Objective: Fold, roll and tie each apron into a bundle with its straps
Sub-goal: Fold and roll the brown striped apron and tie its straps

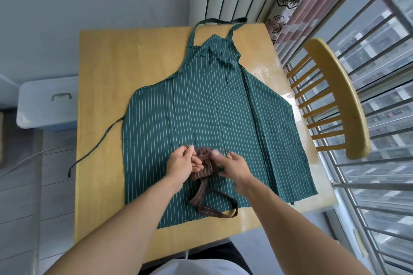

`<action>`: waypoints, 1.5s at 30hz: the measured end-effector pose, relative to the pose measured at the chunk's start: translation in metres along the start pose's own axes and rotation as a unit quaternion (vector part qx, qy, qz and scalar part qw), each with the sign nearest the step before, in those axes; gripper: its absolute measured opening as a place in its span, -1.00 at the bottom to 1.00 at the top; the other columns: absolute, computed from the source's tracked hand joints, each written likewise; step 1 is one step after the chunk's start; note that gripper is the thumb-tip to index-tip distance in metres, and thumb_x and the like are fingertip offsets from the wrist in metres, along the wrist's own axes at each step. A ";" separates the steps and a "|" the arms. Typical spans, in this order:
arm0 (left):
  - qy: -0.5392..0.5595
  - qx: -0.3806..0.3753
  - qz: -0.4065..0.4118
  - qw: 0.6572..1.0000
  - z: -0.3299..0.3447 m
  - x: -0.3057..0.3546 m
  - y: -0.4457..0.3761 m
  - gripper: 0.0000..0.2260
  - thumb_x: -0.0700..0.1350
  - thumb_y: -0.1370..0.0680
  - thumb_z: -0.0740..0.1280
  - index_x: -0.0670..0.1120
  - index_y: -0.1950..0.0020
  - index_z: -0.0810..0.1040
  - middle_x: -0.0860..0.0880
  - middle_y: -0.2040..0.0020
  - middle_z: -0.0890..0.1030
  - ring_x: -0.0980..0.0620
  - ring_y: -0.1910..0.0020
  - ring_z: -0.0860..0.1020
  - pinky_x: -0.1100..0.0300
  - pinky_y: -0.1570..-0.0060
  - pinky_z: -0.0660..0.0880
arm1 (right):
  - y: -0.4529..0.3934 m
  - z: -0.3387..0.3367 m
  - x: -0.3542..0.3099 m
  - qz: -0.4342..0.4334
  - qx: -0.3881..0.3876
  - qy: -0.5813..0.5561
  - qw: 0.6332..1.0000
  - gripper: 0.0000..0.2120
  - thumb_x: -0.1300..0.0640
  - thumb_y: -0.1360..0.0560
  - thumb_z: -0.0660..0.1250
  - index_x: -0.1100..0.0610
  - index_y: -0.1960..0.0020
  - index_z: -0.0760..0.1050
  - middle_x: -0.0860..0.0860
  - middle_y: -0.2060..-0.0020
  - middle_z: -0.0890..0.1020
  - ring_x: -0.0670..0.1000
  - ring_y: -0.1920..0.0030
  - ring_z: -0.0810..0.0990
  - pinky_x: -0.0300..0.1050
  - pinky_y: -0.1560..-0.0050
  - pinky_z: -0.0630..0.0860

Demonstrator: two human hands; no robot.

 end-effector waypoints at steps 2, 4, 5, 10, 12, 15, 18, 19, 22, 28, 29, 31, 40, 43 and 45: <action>-0.044 -0.004 0.011 0.999 -0.003 -0.002 -0.002 -0.76 -0.10 -0.72 0.21 -0.23 -0.03 0.56 -0.16 0.26 0.65 -0.03 0.33 0.67 0.24 0.30 0.63 | -0.001 -0.009 0.004 0.029 -0.006 -0.180 0.983 -0.62 -0.03 -0.66 0.30 0.27 -0.28 0.47 0.10 -0.13 0.66 0.08 -0.16 0.64 -0.02 -0.09 0.60; -0.067 -0.009 0.024 0.997 0.000 -0.001 -0.002 -0.76 -0.08 -0.71 0.22 -0.20 -0.01 0.59 -0.16 0.25 0.66 -0.05 0.30 0.68 0.20 0.23 0.64 | -0.005 -0.009 0.010 0.061 -0.005 -0.342 0.938 -0.66 0.08 -0.69 0.24 0.28 -0.35 0.42 0.15 -0.16 0.67 0.15 -0.20 0.63 -0.02 -0.06 0.61; -0.075 -0.009 0.030 0.997 0.001 -0.001 -0.001 -0.75 -0.07 -0.70 0.24 -0.18 0.00 0.61 -0.15 0.25 0.67 -0.04 0.29 0.69 0.19 0.20 0.65 | -0.006 -0.005 0.013 0.081 -0.004 -0.405 0.911 -0.69 0.13 -0.69 0.23 0.28 -0.35 0.43 0.19 -0.14 0.69 0.18 -0.18 0.65 0.00 -0.04 0.63; -0.101 -0.030 0.058 0.993 0.002 0.003 0.004 -0.87 -0.10 -0.63 0.38 -0.12 -0.04 0.69 -0.06 0.16 0.73 0.07 0.18 0.72 0.23 0.06 0.65 | 0.000 0.014 -0.004 0.058 -0.078 -0.366 0.926 -0.78 0.08 -0.62 0.34 0.26 -0.05 0.52 0.14 0.13 0.63 0.06 0.04 0.69 -0.08 -0.07 0.62; -0.115 -0.052 0.066 0.990 0.007 0.003 0.006 -0.90 -0.21 -0.61 0.40 -0.11 -0.10 0.68 -0.02 0.12 0.74 0.11 0.14 0.72 0.29 0.05 0.63 | 0.005 0.018 -0.015 0.005 -0.120 -0.275 0.954 -0.84 0.19 -0.57 0.39 0.26 -0.09 0.55 0.14 0.03 0.67 0.04 -0.02 0.68 -0.09 -0.21 0.58; -0.174 -0.066 0.102 0.977 0.013 0.008 0.005 -0.80 -0.27 -0.65 0.29 -0.16 -0.23 0.64 -0.03 0.06 0.72 0.08 0.10 0.72 0.16 -0.06 0.65 | 0.007 0.005 -0.031 -0.099 -0.076 -0.115 0.986 -0.85 0.27 -0.55 0.44 0.20 -0.12 0.62 0.14 -0.01 0.74 0.12 -0.10 0.71 0.08 -0.32 0.56; -0.230 -0.082 0.125 0.962 0.019 0.018 0.004 -0.80 -0.19 -0.69 0.24 -0.12 -0.23 0.63 0.00 0.08 0.71 0.06 0.17 0.71 0.09 0.02 0.67 | 0.015 -0.002 -0.053 -0.205 -0.024 0.075 0.976 -0.88 0.14 -0.52 0.51 0.09 0.00 0.59 0.06 0.10 0.74 0.04 0.03 0.73 0.07 -0.15 0.64; -0.258 -0.084 0.131 0.954 0.021 0.021 0.005 -0.81 -0.14 -0.70 0.24 -0.08 -0.18 0.64 0.01 0.11 0.71 0.08 0.22 0.69 0.15 0.11 0.67 | 0.019 0.000 -0.060 -0.227 -0.021 0.114 0.967 -0.82 0.12 -0.51 0.52 0.07 0.01 0.53 0.05 0.12 0.73 0.00 0.07 0.72 0.00 -0.07 0.66; -0.335 -0.089 0.146 0.927 0.026 0.030 0.004 -0.77 -0.07 -0.71 0.23 -0.08 -0.03 0.66 0.00 0.19 0.67 0.11 0.31 0.62 0.32 0.39 0.50 | 0.027 0.012 -0.071 -0.246 -0.053 0.160 0.954 -0.68 0.05 -0.50 0.52 0.03 -0.14 0.45 -0.02 0.14 0.74 -0.10 0.10 0.72 -0.15 0.02 0.65; -0.407 -0.098 0.159 0.894 0.032 0.036 0.001 -0.72 -0.21 -0.70 0.18 -0.11 0.15 0.57 -0.01 0.26 0.57 0.01 0.28 0.59 0.15 0.31 0.54 | 0.022 0.021 -0.080 -0.265 -0.019 0.231 0.936 -0.83 0.05 -0.52 0.50 0.05 -0.10 0.70 -0.08 0.12 0.75 -0.15 0.09 0.71 -0.16 -0.02 0.66; -0.406 -0.103 0.162 0.894 0.032 0.036 0.001 -0.73 -0.20 -0.70 0.19 -0.11 0.15 0.57 0.01 0.27 0.56 0.01 0.28 0.58 0.15 0.30 0.54 | 0.019 0.021 -0.080 -0.262 -0.006 0.231 0.937 -0.88 0.06 -0.53 0.49 0.06 -0.04 0.71 -0.08 0.14 0.75 -0.15 0.11 0.71 -0.15 -0.02 0.66; -0.394 -0.110 0.164 0.898 0.031 0.035 0.001 -0.78 -0.17 -0.70 0.23 -0.11 0.10 0.59 0.02 0.24 0.58 0.03 0.27 0.58 0.19 0.31 0.51 | 0.015 0.018 -0.078 -0.245 0.019 0.217 0.945 -0.94 0.09 -0.55 0.47 0.07 0.04 0.70 -0.07 0.18 0.74 -0.12 0.13 0.71 -0.13 0.00 0.67; -0.200 -0.060 0.103 0.973 0.010 0.014 -0.004 -0.94 -0.10 -0.62 0.39 -0.04 0.00 0.65 0.07 0.16 0.72 0.23 0.32 0.64 0.38 0.27 0.49 | 0.026 0.000 -0.061 -0.156 0.049 -0.028 0.986 -0.73 0.19 -0.49 0.53 0.09 -0.14 0.55 0.06 0.20 0.76 0.01 0.15 0.76 -0.25 0.12 0.66; -0.204 -0.051 0.092 0.973 0.012 0.017 -0.006 -0.93 -0.11 -0.64 0.36 -0.05 -0.02 0.64 0.07 0.15 0.71 0.17 0.30 0.65 0.41 0.35 0.45 | 0.031 -0.001 -0.070 -0.181 0.021 0.027 0.983 -0.61 0.17 -0.46 0.56 0.08 -0.18 0.46 0.04 0.16 0.76 0.00 0.11 0.76 -0.15 0.01 0.66; -0.212 -0.055 0.095 0.971 0.013 0.017 -0.006 -0.92 -0.11 -0.64 0.36 -0.05 -0.01 0.65 0.07 0.15 0.71 0.13 0.25 0.67 0.36 0.35 0.46 | 0.032 0.009 -0.078 -0.218 -0.028 0.134 0.966 -0.74 0.16 -0.47 0.55 0.09 -0.10 0.57 -0.02 0.15 0.76 -0.04 0.10 0.75 -0.04 -0.03 0.67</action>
Point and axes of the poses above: each hand's wrist, its own y-axis away from the middle knuckle, its own z-axis out of the palm, x = y × z, the point moved 10 cm from there along -y, towards the middle knuckle
